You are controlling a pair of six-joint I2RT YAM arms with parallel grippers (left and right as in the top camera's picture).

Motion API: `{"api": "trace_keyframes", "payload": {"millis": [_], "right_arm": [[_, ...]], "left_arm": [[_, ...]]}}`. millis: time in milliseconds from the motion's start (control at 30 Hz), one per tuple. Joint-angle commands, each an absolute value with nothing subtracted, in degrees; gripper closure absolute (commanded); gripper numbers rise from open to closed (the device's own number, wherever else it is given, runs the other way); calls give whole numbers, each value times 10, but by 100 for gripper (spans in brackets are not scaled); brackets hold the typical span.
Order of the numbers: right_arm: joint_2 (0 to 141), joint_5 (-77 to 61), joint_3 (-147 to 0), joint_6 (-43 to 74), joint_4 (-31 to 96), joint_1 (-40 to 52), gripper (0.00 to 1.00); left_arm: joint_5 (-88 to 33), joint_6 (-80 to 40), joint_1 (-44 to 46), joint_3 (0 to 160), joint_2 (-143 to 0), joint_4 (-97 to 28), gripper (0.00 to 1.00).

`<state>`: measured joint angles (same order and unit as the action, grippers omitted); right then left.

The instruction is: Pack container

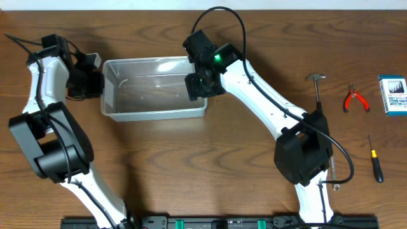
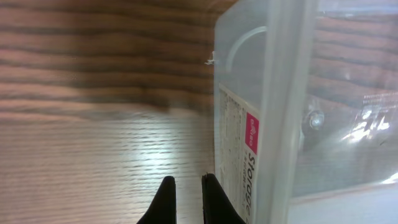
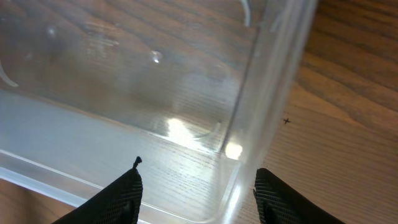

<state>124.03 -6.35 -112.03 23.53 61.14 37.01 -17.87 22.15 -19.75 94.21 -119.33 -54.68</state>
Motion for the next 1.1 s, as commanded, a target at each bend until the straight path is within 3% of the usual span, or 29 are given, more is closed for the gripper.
{"api": "trace_keyframes", "payload": {"millis": [0, 700, 1067], "right_arm": [[1244, -58, -1127, 242, 611, 363, 40], [1257, -32, -1127, 262, 626, 327, 41], [1269, -32, -1127, 261, 628, 326, 57]], "left_arm": [[-186, 233, -188, 940, -1196, -547, 94], [-156, 202, -189, 940, -1196, -524, 94], [-156, 194, -189, 940, -1196, -524, 94]]}}
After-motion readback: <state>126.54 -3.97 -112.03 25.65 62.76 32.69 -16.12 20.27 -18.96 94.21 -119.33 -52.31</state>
